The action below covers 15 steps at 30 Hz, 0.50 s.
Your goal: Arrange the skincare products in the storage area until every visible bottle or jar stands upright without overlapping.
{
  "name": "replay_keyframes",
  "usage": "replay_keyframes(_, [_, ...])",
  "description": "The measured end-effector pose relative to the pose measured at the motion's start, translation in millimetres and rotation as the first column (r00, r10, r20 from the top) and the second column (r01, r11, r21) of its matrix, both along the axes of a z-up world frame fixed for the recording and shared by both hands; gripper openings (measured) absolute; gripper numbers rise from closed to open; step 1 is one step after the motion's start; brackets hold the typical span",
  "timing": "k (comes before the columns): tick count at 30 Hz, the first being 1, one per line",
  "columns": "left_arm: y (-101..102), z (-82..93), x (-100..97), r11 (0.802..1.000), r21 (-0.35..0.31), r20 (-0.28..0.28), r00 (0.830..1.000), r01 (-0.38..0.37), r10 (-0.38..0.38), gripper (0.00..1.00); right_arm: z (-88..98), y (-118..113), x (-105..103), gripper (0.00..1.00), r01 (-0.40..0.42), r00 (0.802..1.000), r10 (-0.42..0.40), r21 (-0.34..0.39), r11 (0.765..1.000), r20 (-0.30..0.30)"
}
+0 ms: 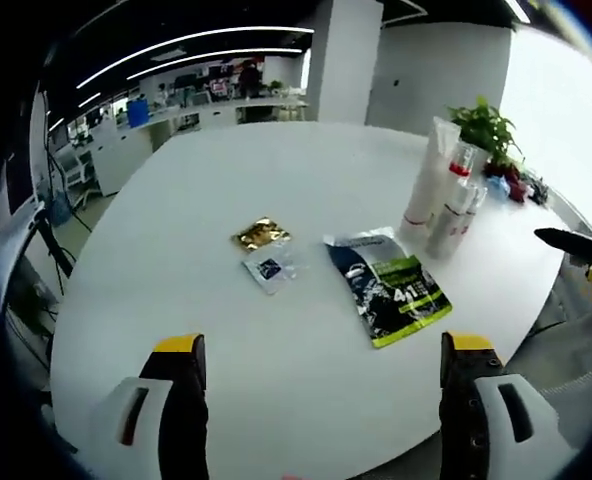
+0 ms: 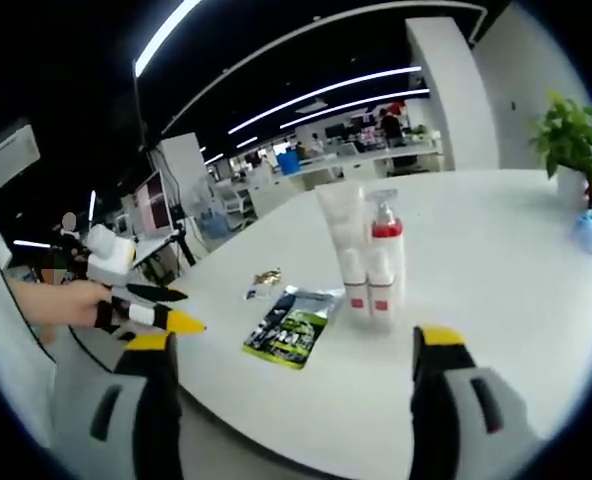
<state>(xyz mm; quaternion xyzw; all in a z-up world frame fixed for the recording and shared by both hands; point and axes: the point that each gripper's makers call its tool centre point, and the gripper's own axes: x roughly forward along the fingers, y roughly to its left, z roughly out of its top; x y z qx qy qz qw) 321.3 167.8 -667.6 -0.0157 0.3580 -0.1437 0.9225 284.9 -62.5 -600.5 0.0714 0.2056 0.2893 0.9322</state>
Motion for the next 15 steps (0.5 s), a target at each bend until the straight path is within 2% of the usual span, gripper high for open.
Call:
replay_keyframes(3, [-1, -4.3, 6.0, 1.000, -0.015, -0.007, 1.000, -0.010, 0.010, 0.94, -0.4, -1, 1, 0.98, 0.010, 1.000, -0.010, 0.010, 1.000, -0.004])
replay_keyframes(7, [0, -14.6, 15.3, 1.000, -0.001, -0.030, 0.999, -0.013, 0.013, 0.94, -1.3, 0, 0, 0.97, 0.014, 1.000, -0.014, 0.016, 1.000, -0.006])
replay_keyframes(12, [3, -23.8, 26.9, 0.997, -0.023, -0.073, 0.995, -0.067, 0.065, 0.92, -3.0, 0, 0, 0.96, 0.008, 1.000, -0.008, 0.006, 1.000, -0.007])
replay_keyframes(15, [3, -24.9, 35.0, 0.996, -0.030, -0.079, 0.994, -0.079, 0.077, 0.88, -3.1, 0, 0, 0.96, 0.011, 1.000, -0.010, 0.007, 1.000, -0.007])
